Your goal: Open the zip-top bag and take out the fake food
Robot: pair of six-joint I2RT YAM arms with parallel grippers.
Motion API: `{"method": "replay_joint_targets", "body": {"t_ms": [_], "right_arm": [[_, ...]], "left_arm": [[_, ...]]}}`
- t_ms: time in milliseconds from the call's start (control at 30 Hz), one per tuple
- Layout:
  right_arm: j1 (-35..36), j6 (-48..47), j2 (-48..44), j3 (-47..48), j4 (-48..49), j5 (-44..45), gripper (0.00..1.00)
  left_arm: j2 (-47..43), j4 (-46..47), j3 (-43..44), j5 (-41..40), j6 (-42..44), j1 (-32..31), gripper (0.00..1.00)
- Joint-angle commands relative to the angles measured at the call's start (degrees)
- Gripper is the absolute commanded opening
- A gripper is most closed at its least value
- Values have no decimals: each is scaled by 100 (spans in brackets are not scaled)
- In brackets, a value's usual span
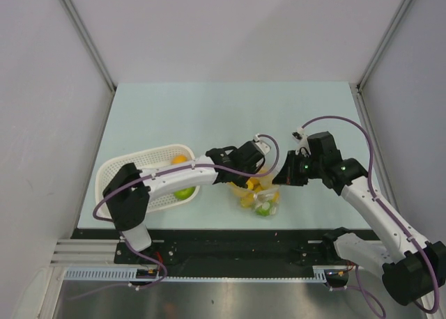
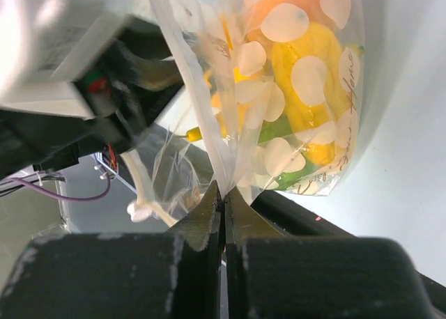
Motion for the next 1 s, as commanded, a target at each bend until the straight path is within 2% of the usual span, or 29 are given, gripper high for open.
{"method": "replay_joint_targets", "body": {"t_ms": [0, 67, 300, 333, 367, 433, 467, 600, 733, 967], "right_arm": [[-31, -155, -100, 190, 35, 101, 0], [-31, -138, -161, 173, 9, 128, 0], [-22, -129, -294, 128, -53, 172, 0], [-22, -129, -294, 102, -53, 172, 0], [-22, -129, -303, 85, -53, 172, 0], [-13, -111, -320, 32, -36, 172, 0], [-13, -85, -320, 14, 8, 163, 0], [4, 20, -364, -38, 87, 119, 0], [13, 55, -355, -39, 132, 128, 0], [5, 100, -276, -21, 219, 84, 0]], "left_arm": [[-509, -254, 181, 160, 84, 58, 16], [-605, -281, 146, 134, 58, 58, 1], [-650, -149, -21, 475, 84, 58, 1], [-649, -114, -38, 573, 76, 40, 6], [-693, -70, -64, 635, 67, 14, 21], [-711, 44, -161, 679, 41, -73, 42], [-685, 44, -170, 653, 14, -91, 56], [-483, 123, -231, 495, -12, -136, 78], [-123, 299, -276, 434, 110, -179, 84], [422, 484, -337, -50, 339, -215, 84]]}}
